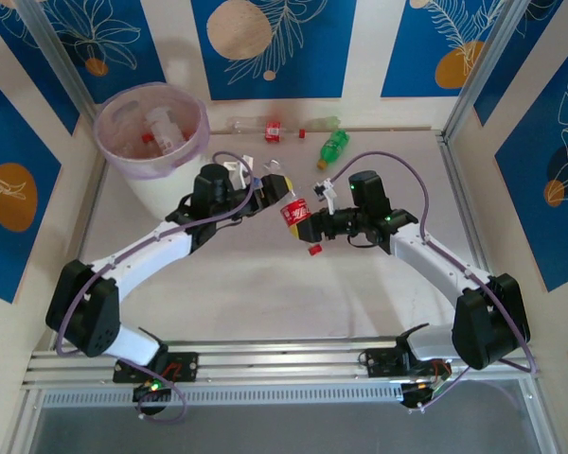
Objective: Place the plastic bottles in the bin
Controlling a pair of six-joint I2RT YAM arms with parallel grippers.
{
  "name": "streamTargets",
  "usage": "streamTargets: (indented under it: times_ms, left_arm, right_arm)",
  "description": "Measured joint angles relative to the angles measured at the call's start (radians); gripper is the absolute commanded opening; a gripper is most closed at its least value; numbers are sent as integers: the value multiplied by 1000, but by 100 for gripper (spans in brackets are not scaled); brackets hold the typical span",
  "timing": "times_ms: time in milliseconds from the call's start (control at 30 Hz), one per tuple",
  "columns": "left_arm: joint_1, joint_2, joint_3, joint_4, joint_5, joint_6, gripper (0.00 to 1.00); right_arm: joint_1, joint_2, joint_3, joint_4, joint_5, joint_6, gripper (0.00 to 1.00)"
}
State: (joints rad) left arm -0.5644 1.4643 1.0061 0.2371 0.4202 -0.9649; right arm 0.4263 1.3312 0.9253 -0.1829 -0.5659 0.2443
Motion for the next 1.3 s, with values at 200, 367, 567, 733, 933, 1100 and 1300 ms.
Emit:
streamTargets:
  times_ms: [200,367,567,733,933,1100,1300]
  left_arm:
    - [-27,30,0,48,-2,-44,92]
    - [-29,33,-3,82,-2,-77,77]
    - [-28,33,-7,97,-13,-91,54]
    - [-29,33,-7,101,-22,-100,42]
    - [-29,34,-7,104,-28,-100,38]
    - [-29,43,-7,97,-29,-100,38]
    - [-29,55,-7,93,-33,-100,36]
  right_arm:
    - [17,0,0,19,1,0,44]
    - [35,0,0,19,1,0,44]
    - [37,0,0,30,6,0,53]
    - [37,0,0,35,11,1,63]
    - [37,0,0,34,26,12,82]
    - [36,-2,0,32,47,12,99]
    - [31,-33,12,-6,68,6,99]
